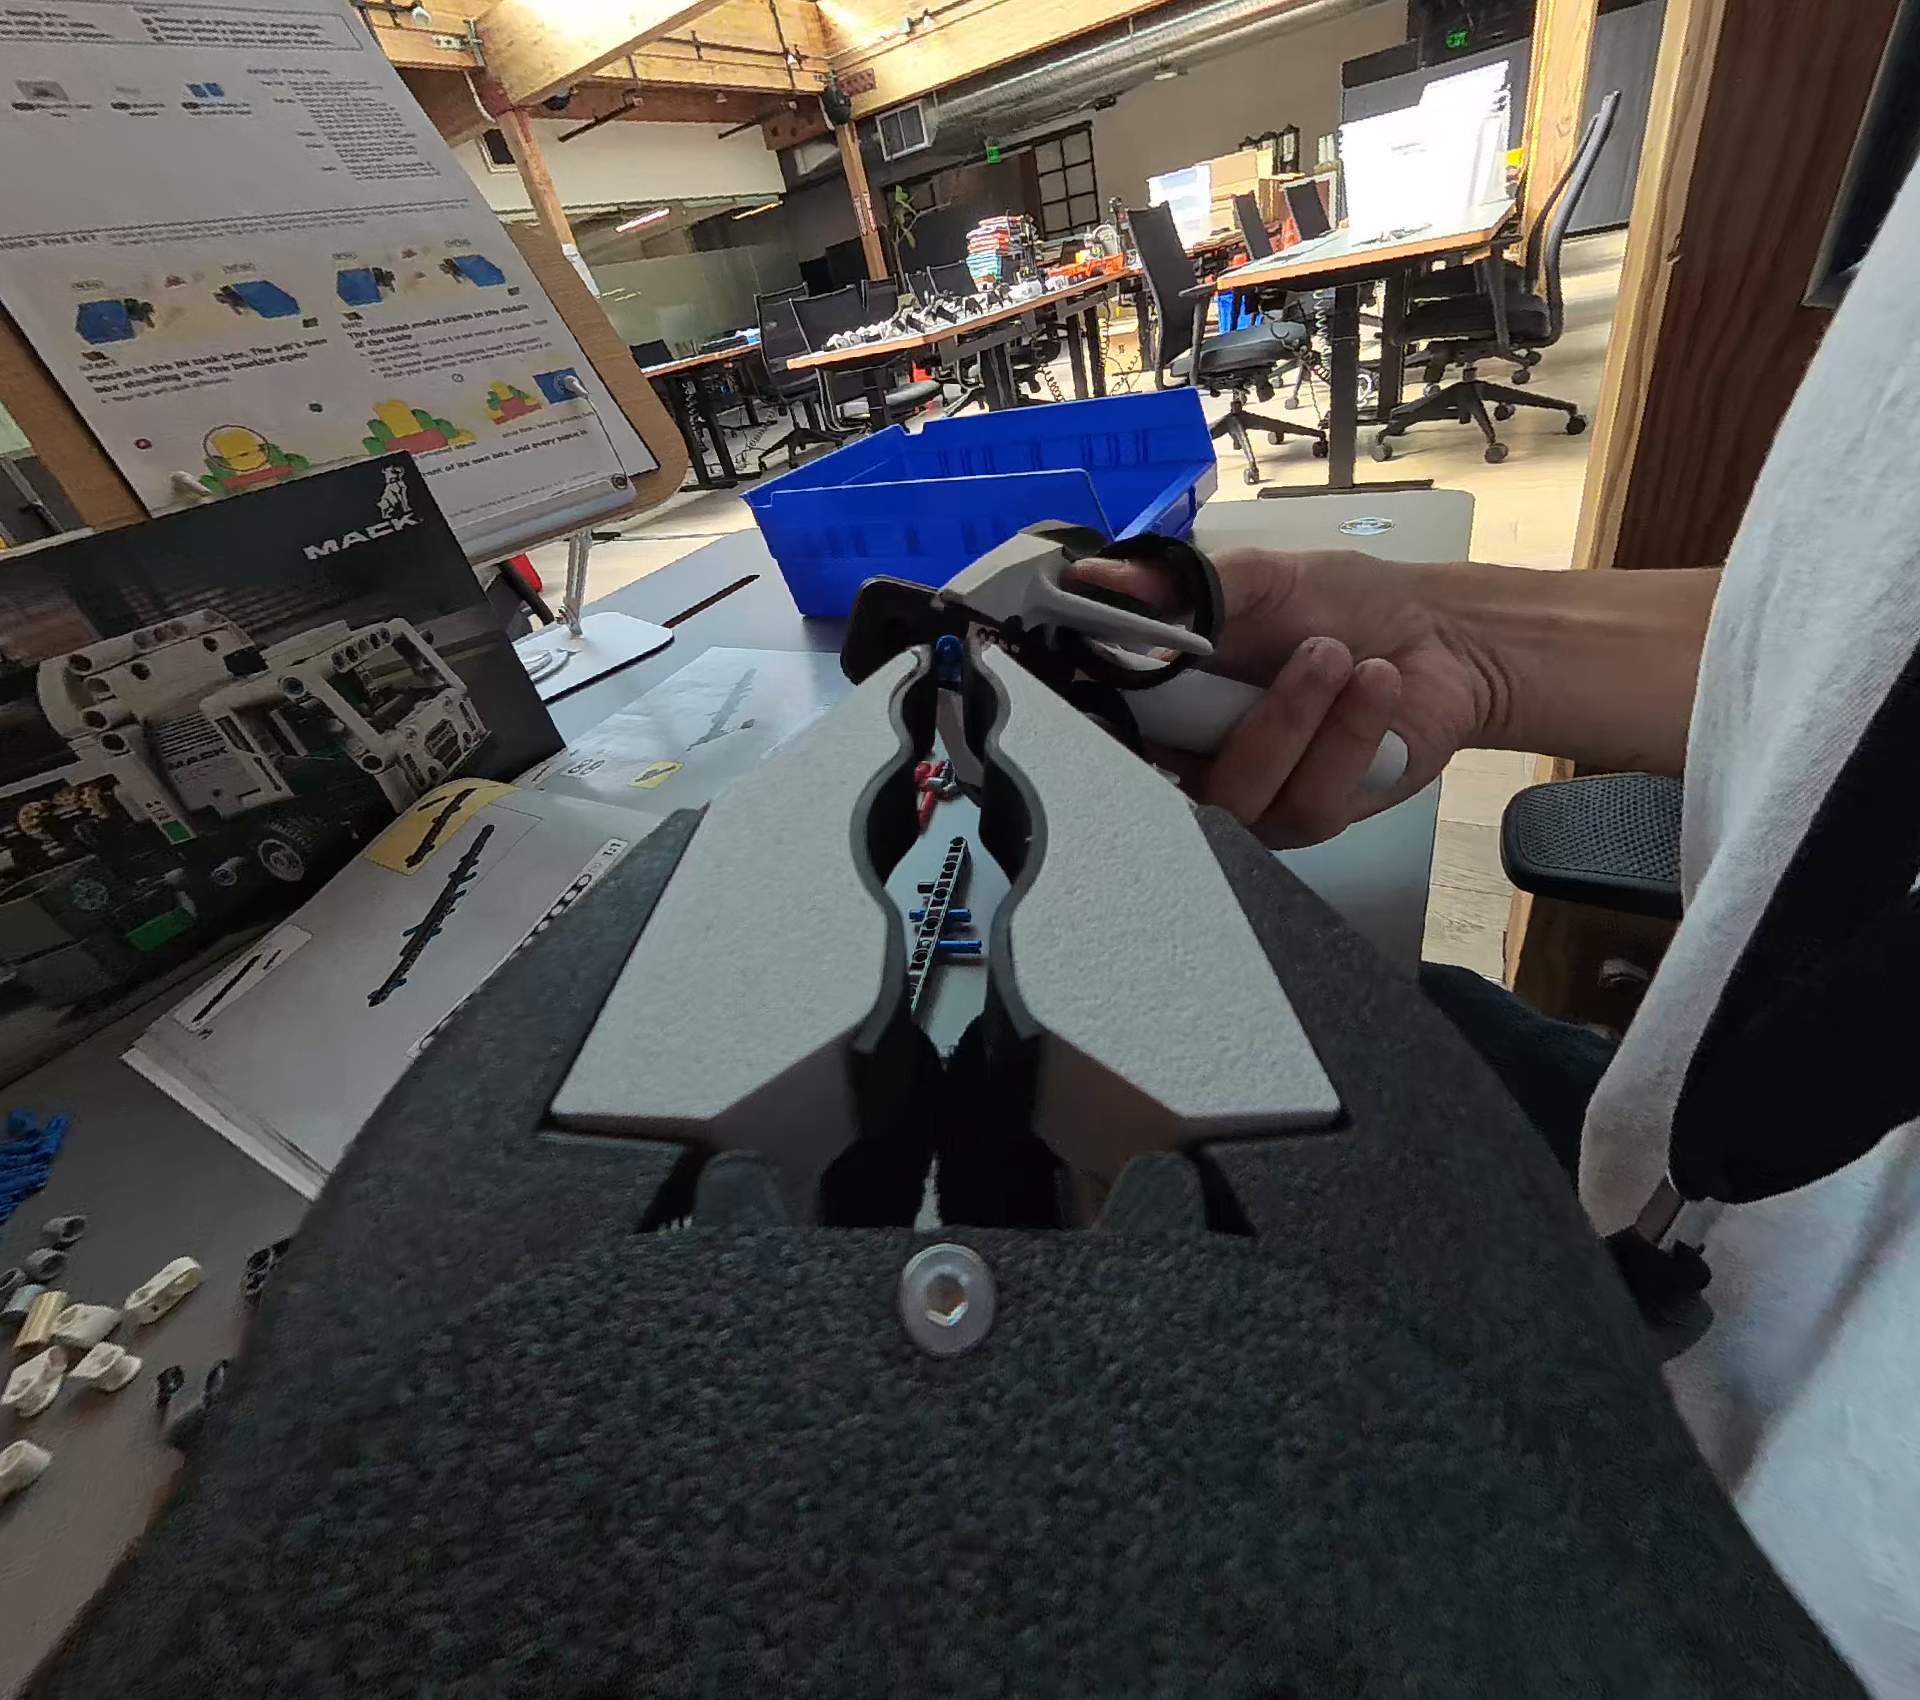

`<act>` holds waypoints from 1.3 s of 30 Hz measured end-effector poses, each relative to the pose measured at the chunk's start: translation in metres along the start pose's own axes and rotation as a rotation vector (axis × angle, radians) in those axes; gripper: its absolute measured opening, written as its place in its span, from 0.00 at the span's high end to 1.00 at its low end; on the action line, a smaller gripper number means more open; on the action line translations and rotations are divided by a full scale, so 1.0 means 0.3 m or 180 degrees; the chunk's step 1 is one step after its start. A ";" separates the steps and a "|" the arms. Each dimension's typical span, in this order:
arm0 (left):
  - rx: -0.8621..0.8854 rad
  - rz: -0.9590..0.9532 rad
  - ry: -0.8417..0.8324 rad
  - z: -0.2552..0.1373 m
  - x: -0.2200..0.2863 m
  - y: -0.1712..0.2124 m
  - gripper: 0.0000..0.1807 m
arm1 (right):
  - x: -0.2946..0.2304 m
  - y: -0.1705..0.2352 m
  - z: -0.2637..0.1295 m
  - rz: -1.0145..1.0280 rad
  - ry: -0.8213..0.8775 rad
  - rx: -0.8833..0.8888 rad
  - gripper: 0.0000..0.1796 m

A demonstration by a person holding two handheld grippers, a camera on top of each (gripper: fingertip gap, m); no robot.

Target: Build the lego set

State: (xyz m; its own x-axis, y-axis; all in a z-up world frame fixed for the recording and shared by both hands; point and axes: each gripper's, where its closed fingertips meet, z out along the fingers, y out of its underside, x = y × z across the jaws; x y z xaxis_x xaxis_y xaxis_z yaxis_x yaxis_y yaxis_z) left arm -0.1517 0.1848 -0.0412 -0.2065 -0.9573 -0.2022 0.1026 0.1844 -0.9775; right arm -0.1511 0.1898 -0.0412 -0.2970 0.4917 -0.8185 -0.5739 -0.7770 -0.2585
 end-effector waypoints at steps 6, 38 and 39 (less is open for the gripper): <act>-0.0020 0.0059 0.0011 -0.004 0.006 0.006 0.99 | 0.018 0.006 0.001 -0.0013 0.0101 -0.0038 0.97; -0.2489 -0.0319 0.0439 -0.002 0.109 0.493 0.96 | 0.336 0.117 -0.249 -0.2723 0.4274 -0.2578 0.98; -0.2489 -0.0342 0.0448 -0.002 0.108 0.493 0.96 | 0.340 0.115 -0.247 -0.2730 0.4287 -0.2607 0.98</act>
State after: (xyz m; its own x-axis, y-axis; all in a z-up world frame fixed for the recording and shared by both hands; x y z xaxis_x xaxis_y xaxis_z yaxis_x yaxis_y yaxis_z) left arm -0.1439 0.1811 -0.1924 -0.3025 -0.9513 -0.0593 -0.6257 0.2451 -0.7405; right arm -0.1446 0.1840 -0.1716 0.8530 0.5205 -0.0368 0.3923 -0.6862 -0.6125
